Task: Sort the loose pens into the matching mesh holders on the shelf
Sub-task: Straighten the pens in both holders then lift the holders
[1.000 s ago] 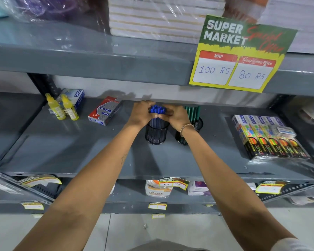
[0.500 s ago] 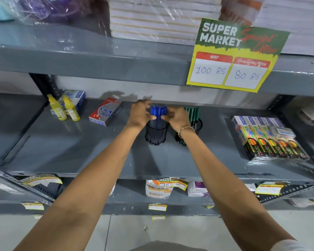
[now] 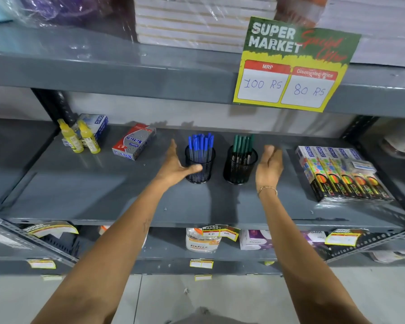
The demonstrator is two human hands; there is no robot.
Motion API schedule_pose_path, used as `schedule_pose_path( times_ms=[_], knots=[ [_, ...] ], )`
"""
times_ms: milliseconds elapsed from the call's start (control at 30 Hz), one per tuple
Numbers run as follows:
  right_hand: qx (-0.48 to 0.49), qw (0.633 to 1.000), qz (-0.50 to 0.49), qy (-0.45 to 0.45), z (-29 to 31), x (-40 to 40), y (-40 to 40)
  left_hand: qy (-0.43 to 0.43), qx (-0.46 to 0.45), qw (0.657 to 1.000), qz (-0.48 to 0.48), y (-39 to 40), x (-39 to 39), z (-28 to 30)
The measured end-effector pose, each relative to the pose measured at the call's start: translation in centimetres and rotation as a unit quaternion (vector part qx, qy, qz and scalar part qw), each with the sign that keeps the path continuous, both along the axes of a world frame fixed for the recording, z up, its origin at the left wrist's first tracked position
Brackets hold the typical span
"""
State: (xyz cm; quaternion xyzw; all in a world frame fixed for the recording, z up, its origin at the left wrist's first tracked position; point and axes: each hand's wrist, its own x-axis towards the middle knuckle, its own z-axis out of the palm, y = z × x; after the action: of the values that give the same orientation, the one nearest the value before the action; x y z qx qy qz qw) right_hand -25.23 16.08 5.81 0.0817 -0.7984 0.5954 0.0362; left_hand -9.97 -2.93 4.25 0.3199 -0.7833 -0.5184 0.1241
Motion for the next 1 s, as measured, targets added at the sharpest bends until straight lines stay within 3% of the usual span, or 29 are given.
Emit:
schedule_pose_path(
  times_ms=[67, 167, 333, 567, 1000],
  knots=[
    [0.012, 0.99, 0.1, -0.095, -2.0, 0.5, 0.3, -0.027, 0.009, 1.0, -0.004, 0.9, -0.3, -1.4],
    [0.058, 0.972, 0.209, -0.092, -3.7, 1.1, -0.1, 0.015, 0.027, 0.999, 0.022, 2.0, -1.1, -2.4],
    [0.127, 0.972, 0.186, -0.07, -3.7, 0.8, -0.6, 0.049, -0.01, 0.998, 0.042, 3.0, -1.5, -2.2],
    [0.131, 0.972, 0.186, -0.051, -3.5, 2.1, 1.4, 0.035, -0.029, 0.998, 0.036, 3.3, -0.4, -2.5],
    [0.105, 0.974, 0.187, -0.08, -3.3, 6.7, 6.9, 0.042, 0.041, 0.998, 0.037, 6.9, 4.4, -3.3]
  ],
)
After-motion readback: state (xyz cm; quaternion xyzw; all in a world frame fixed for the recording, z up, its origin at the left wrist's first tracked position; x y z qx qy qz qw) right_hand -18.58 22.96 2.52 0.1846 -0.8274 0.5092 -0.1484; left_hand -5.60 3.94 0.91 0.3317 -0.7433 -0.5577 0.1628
